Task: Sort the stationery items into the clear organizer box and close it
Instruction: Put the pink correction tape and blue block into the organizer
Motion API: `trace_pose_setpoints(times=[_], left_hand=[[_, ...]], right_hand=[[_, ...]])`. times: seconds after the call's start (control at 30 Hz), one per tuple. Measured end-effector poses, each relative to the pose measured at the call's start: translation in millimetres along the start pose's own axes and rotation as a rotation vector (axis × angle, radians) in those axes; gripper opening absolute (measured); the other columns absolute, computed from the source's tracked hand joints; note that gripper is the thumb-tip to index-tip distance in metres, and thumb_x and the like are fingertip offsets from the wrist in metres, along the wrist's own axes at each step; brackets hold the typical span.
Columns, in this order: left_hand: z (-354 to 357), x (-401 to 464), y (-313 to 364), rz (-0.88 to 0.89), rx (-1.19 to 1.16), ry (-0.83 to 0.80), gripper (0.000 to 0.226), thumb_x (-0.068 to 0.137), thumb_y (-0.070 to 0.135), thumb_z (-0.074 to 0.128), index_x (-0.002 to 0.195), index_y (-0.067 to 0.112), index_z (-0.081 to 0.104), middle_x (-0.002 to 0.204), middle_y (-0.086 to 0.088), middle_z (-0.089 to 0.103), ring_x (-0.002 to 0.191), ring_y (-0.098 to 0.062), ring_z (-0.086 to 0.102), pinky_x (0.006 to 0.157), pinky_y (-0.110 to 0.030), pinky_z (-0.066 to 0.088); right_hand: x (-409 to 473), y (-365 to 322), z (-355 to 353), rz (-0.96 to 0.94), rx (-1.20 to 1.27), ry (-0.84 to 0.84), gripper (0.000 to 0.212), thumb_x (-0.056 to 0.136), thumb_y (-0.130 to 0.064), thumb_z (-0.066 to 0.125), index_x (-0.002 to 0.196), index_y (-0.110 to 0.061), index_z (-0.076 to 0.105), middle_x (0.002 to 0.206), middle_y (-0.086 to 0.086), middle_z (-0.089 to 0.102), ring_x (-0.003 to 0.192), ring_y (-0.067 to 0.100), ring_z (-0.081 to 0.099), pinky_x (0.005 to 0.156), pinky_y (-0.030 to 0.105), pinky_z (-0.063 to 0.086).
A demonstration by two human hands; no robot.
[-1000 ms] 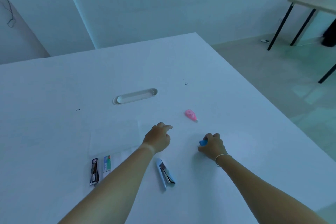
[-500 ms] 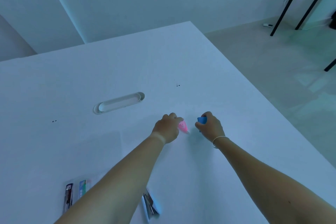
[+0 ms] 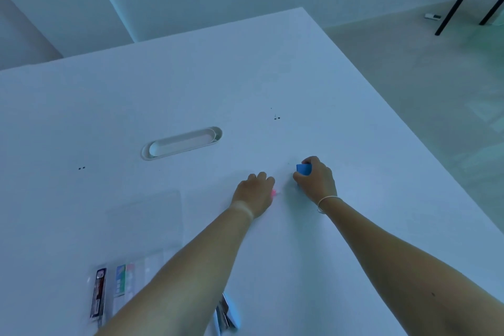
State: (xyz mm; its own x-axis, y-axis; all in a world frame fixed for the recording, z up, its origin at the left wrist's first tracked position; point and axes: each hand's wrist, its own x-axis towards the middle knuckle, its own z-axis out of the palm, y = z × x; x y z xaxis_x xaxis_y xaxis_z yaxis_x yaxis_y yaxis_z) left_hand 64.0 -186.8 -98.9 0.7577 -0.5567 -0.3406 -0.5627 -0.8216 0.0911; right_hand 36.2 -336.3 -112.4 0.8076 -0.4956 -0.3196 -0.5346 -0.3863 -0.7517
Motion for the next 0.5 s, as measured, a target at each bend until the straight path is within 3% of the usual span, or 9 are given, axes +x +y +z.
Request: trace_pose_setpoints(times=[0.17, 0.33, 0.4, 0.5], left_hand=[[-6, -22, -19, -0.123, -0.22, 0.046, 0.027, 0.096, 0.025, 0.041, 0.107, 0.002, 0.05, 0.111, -0.018, 0.058, 0.097, -0.035, 0.055, 0.071, -0.035, 0.039], [-20, -57, -54, -0.256, -0.358, 0.129, 0.022, 0.091, 0.027, 0.049, 0.101, 0.007, 0.049, 0.091, -0.015, 0.063, 0.079, -0.028, 0.047, 0.066, -0.031, 0.037], [-24, -75, -70, -0.312, -0.446, 0.156, 0.019, 0.089, 0.027, 0.051, 0.1, 0.012, 0.048, 0.09, -0.011, 0.062, 0.079, -0.028, 0.051, 0.068, -0.033, 0.041], [-29, -106, -92, -0.377, -0.582, 0.185, 0.031, 0.087, 0.026, 0.054, 0.116, 0.018, 0.048, 0.096, -0.009, 0.067, 0.08, -0.029, 0.063, 0.078, -0.034, 0.05]], right_hand=[[-15, -10, 8, -0.026, 0.014, -0.007, 0.027, 0.075, -0.021, 0.058, 0.102, -0.016, 0.055, 0.1, 0.008, 0.062, 0.092, 0.027, 0.058, 0.073, 0.035, 0.05], [-41, -31, 26, -0.062, 0.117, -0.067, 0.025, 0.08, -0.015, 0.057, 0.105, -0.012, 0.055, 0.094, 0.004, 0.055, 0.063, 0.01, 0.052, 0.065, 0.031, 0.046], [-54, -41, 38, -0.084, 0.157, -0.129, 0.024, 0.081, -0.012, 0.057, 0.105, -0.011, 0.055, 0.096, 0.005, 0.053, 0.062, 0.009, 0.051, 0.065, 0.032, 0.049], [-77, -57, 61, -0.116, 0.162, -0.242, 0.021, 0.083, -0.014, 0.062, 0.102, -0.013, 0.053, 0.101, 0.006, 0.052, 0.075, 0.019, 0.054, 0.06, 0.028, 0.051]])
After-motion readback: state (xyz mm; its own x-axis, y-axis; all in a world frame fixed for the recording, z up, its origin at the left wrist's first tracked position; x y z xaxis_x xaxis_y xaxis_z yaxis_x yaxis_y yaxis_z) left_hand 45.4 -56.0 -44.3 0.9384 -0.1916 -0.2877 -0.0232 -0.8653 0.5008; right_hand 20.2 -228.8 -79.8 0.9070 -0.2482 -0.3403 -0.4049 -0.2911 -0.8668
